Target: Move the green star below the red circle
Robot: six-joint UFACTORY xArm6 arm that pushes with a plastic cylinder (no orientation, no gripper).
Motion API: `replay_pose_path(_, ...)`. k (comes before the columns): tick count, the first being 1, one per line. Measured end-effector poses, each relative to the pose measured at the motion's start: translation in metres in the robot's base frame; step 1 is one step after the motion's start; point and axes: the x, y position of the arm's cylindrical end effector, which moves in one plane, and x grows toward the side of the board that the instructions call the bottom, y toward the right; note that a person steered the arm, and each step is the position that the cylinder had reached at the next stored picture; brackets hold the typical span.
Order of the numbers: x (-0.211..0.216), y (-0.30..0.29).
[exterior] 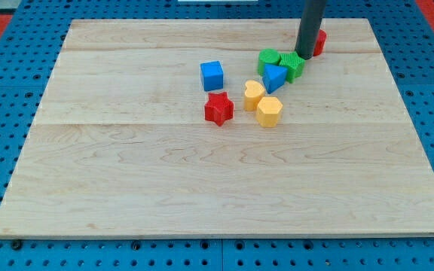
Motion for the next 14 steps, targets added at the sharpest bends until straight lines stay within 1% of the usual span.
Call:
replay_pose_path(1, -0.018, 0.028)
replay_pose_path(2, -0.018, 0.028)
replay_pose_path(3, 0.046, 0.031)
replay_pose_path(4, 0.067, -0.039)
replay_pose_path(5, 0.055, -0.108)
replay_pose_path(6, 0.029, -0.086)
replay_pose_path(7, 0.024, -0.05)
replay_pose_path(8, 0.024, -0.027)
replay_pose_path(9, 0.049, -0.044)
replay_pose_path(10, 0.032, -0.104)
replay_pose_path(11, -0.022, -0.116)
replay_pose_path(12, -0.042, -0.069)
replay_pose_path(13, -0.001, -0.051)
replay_pose_path(14, 0.03, -0.047)
